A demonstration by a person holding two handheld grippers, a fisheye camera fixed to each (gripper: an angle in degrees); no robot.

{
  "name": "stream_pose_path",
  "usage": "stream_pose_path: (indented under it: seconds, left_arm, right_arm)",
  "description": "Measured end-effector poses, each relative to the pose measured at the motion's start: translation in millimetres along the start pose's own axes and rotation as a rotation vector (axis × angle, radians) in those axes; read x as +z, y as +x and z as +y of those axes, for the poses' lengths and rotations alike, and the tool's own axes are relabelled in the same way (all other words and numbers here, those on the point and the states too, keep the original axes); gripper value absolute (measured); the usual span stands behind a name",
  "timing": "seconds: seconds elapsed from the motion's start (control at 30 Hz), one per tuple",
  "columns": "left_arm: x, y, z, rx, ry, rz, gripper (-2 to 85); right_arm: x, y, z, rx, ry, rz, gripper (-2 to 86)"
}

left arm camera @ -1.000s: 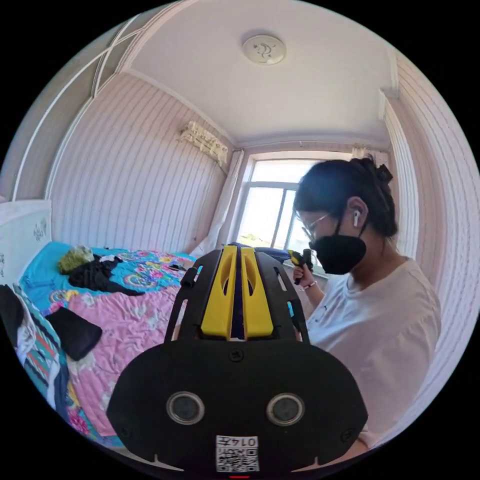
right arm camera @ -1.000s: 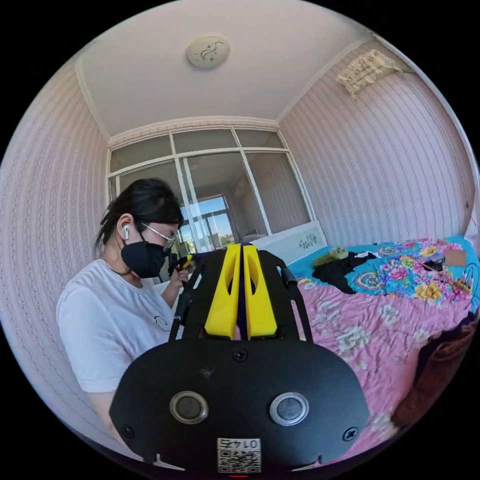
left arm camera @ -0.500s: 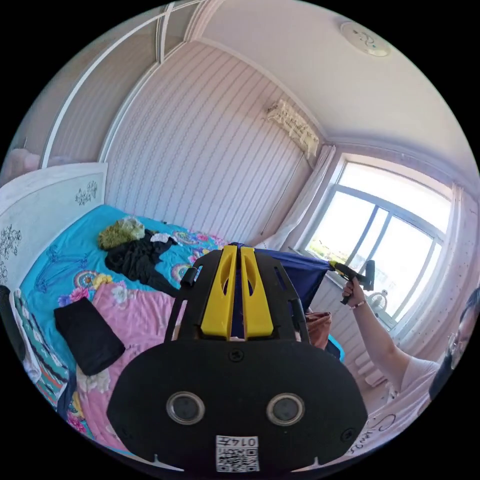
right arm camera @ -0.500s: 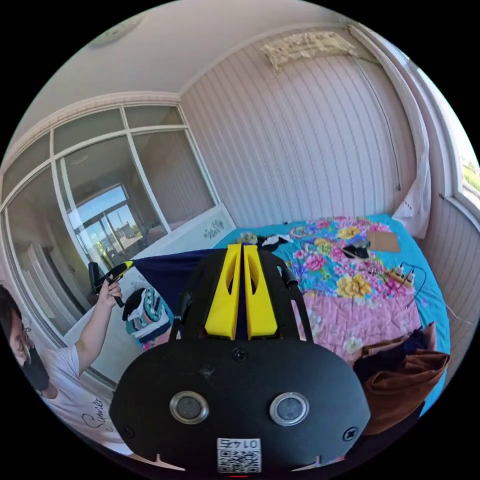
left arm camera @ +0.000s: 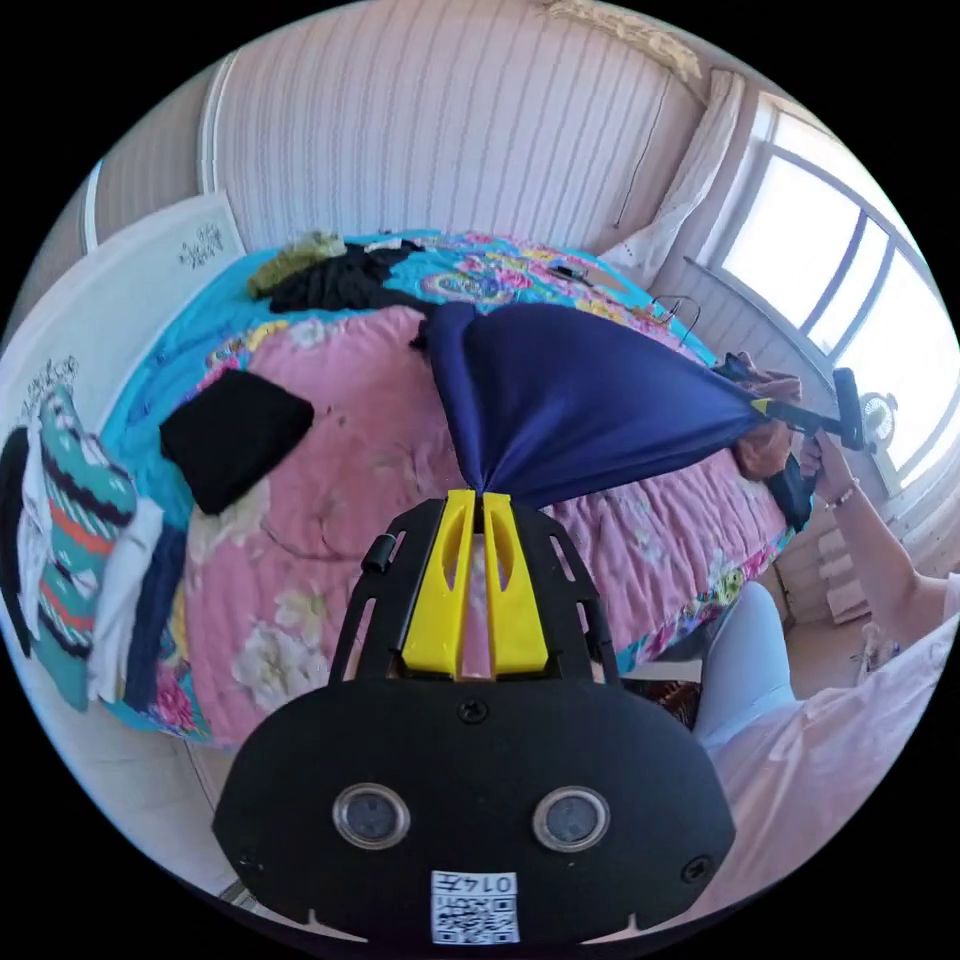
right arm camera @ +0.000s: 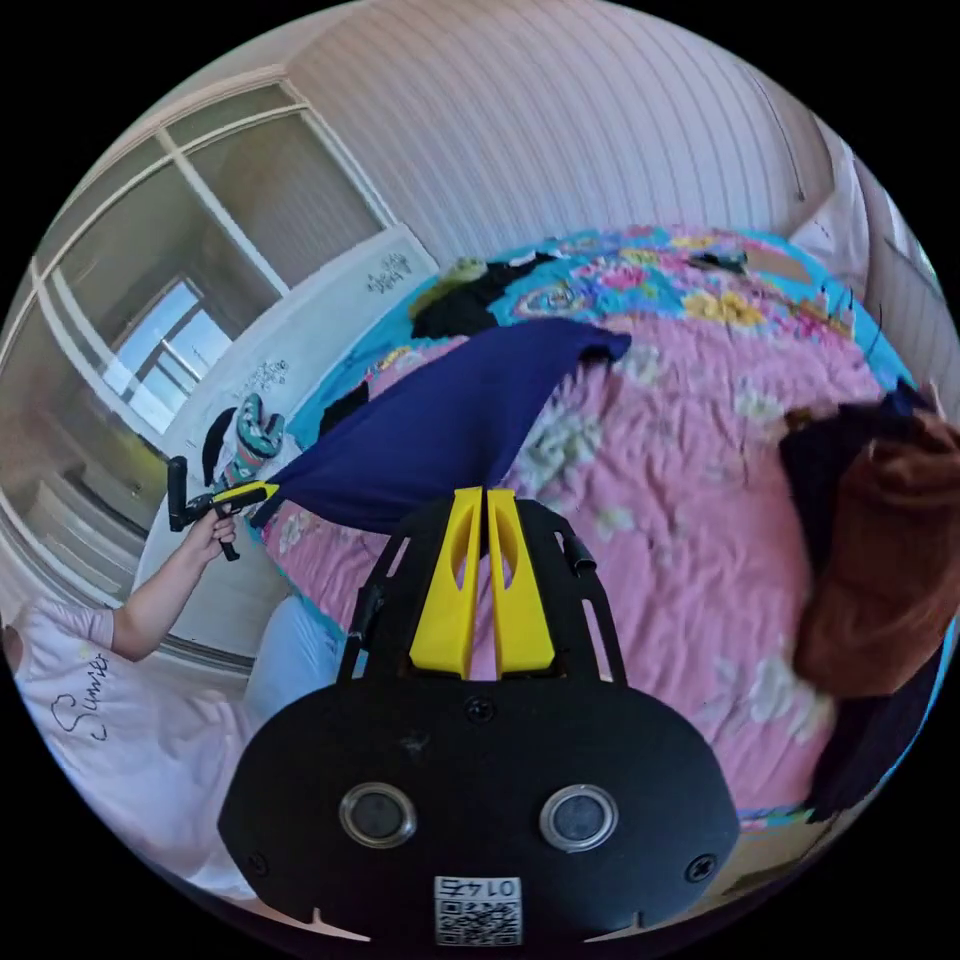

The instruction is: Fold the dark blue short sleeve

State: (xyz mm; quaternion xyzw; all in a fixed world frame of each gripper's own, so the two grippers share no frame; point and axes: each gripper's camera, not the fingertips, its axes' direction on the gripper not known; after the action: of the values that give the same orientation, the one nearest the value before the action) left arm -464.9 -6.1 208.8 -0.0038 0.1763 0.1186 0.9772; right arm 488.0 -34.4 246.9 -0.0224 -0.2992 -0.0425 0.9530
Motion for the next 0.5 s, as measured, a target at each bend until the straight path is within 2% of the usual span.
stream_pose_path:
  seconds: [0.1, 0.23, 0.5]
  left_arm:
    - [43.8, -21.0, 35.9, -0.164, -0.116, 0.091, -0.9]
    - [73.4, -35.4, 67.8, -0.280, -0.182, 0.163, -0.9]
    - [92.4, -18.4, 80.5, -0.221, -0.229, 0.176, -0.9]
  right_arm:
    - [53.7, 22.9, 39.8, 0.112, -0.141, -0.002, 0.0]
    - [83.8, 40.4, 70.1, 0.203, -0.197, -0.025, -0.1]
    - [100.0, 50.3, 88.2, 0.245, -0.203, -0.065, -0.1]
